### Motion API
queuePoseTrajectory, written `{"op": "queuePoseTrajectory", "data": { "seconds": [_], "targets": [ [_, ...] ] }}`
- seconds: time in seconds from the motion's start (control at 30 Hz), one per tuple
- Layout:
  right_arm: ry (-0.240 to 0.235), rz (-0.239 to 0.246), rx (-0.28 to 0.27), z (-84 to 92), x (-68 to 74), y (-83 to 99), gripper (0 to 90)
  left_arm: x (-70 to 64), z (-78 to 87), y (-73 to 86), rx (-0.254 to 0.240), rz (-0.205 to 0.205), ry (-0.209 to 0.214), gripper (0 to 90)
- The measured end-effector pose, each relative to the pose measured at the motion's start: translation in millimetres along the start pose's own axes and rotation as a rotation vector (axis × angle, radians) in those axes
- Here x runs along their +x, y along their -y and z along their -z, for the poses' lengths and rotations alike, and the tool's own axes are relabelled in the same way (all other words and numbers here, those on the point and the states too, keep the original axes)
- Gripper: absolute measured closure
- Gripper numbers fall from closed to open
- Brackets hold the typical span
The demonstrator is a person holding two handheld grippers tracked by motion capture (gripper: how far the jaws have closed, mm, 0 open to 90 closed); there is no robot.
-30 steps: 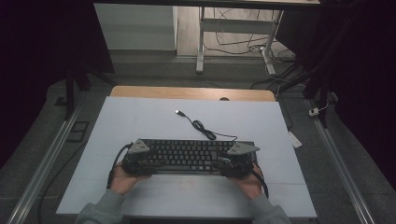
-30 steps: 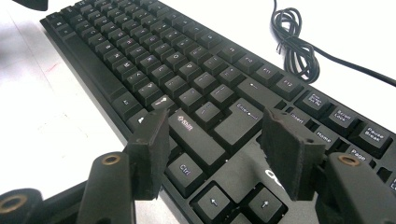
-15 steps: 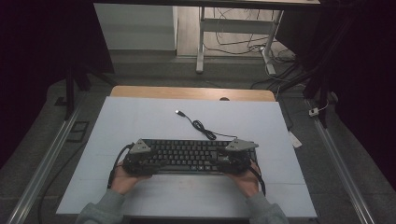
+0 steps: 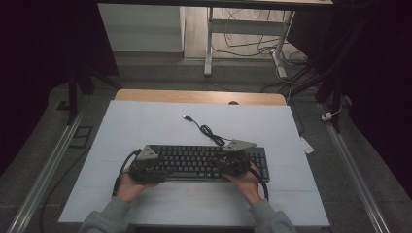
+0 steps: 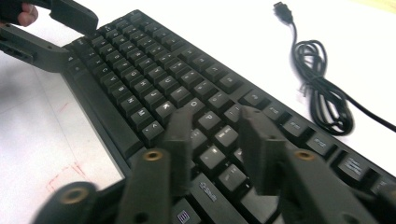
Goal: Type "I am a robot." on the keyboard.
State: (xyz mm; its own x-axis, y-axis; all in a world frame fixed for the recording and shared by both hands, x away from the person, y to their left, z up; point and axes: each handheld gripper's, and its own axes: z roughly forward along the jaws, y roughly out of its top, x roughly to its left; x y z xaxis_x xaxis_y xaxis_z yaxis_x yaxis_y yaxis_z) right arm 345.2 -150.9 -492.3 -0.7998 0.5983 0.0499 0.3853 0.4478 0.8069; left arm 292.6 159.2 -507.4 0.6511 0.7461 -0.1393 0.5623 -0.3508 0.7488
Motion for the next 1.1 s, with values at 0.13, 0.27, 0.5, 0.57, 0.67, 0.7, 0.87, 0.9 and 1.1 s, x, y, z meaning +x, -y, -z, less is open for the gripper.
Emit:
{"op": "queuePoseTrajectory", "data": {
  "seconds": [0.13,0.27,0.5,0.57,0.67,0.7,0.87,0.9,1.1],
  "targets": [
    [-0.026,0.001,0.010,-6.6,1.1,-2.8,83.4,-0.3,-1.1,0.3,0.005,-0.003,0.000,35.6],
    [-0.040,0.016,0.027,-13.5,3.9,-5.9,89.6,-0.6,-2.1,0.5,0.010,-0.007,0.002,35.4],
    [-0.047,0.036,0.050,-30.0,7.7,-11.1,89.6,-1.3,-4.0,0.5,0.017,-0.011,0.000,35.1],
    [-0.049,0.047,0.050,-35.3,9.4,-14.3,89.6,-1.6,-4.2,0.7,0.018,-0.012,0.000,35.0],
    [-0.040,0.061,0.059,-40.5,10.9,-16.5,89.6,-1.3,-4.6,1.2,0.021,-0.014,0.000,34.8],
    [-0.039,0.063,0.061,-42.3,10.8,-16.6,89.6,-1.2,-4.7,1.4,0.023,-0.015,-0.001,34.7],
    [-0.032,0.068,0.082,-49.9,11.1,-15.7,89.5,-1.6,-4.9,1.4,0.024,-0.017,-0.002,34.6],
    [-0.030,0.070,0.083,-50.8,11.2,-15.7,89.5,-1.9,-5.1,1.4,0.025,-0.016,-0.002,34.6],
    [-0.015,0.069,0.085,-54.7,10.6,-16.7,89.4,-2.0,-5.6,1.7,0.033,-0.024,-0.003,34.4]
  ]
}}
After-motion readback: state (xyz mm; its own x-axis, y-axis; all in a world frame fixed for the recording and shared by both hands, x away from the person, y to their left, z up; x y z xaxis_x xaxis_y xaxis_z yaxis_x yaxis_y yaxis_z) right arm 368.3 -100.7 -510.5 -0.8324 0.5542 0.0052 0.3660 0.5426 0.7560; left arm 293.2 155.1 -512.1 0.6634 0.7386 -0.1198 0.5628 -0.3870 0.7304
